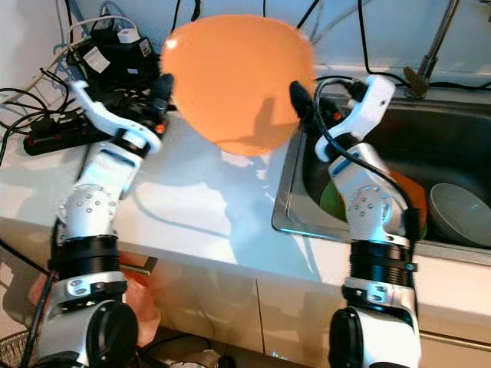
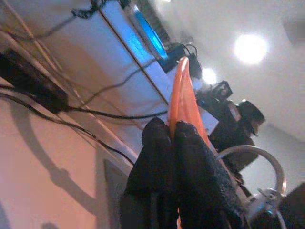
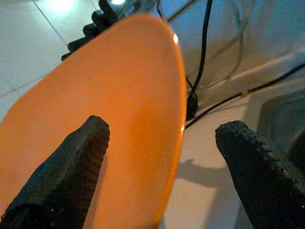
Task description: Kitchen organization
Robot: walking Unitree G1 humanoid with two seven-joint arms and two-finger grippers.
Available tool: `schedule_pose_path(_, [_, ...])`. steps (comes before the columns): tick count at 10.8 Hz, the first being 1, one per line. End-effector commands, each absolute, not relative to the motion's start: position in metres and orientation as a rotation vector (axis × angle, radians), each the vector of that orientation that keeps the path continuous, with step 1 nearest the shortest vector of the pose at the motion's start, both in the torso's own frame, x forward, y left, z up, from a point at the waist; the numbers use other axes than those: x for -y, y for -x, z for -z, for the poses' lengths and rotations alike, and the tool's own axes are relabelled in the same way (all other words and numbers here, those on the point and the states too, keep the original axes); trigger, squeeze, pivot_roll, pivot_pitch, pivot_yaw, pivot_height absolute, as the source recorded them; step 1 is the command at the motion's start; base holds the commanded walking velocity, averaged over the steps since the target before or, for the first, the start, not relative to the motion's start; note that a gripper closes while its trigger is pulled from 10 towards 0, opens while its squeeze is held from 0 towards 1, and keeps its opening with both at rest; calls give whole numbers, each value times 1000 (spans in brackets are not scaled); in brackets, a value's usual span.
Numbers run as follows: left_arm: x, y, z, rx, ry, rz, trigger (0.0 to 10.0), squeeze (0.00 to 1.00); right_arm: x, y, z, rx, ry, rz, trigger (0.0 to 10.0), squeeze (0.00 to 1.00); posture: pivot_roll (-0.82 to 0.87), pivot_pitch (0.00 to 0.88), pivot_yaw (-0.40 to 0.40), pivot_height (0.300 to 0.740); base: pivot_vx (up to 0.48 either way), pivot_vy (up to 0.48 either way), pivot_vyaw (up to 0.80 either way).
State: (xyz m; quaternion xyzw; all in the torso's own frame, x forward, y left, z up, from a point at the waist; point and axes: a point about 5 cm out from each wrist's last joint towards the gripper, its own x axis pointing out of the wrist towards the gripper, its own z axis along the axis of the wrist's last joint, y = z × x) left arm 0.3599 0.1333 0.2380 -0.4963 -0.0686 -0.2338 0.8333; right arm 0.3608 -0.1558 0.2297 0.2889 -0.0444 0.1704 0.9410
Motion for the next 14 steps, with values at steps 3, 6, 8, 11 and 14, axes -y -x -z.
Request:
schedule_pose_path(3, [-123, -354, -259, 194, 1070, 616, 0, 0, 145, -365, -234, 123, -748, -434, 10000, 0, 132, 10, 116, 740, 0, 0, 0])
schedule_pose_path(6, [-124, -355, -251, 146, 1089, 616, 0, 0, 138, -361, -242, 154, -802, -493, 0, 0, 129, 14, 118, 740, 0, 0, 0])
schedule_pose_path(8, [-119, -354, -239, 49, 1131, 683, 0, 0, 135, -354, -243, 143, -818, -582, 0, 0, 127, 15, 119, 740, 0, 0, 0])
schedule_pose_path(11, [-116, -347, -231, -32, 1135, 768, 0, 0, 132, -339, -241, 115, -765, -760, 0, 0, 125, 18, 118, 740, 0, 0, 0])
schedule_pose_path(14, [-112, -341, -226, -83, 1111, 820, 0, 0, 137, -330, -238, 61, -696, -867, 0, 0, 126, 16, 118, 740, 0, 0, 0])
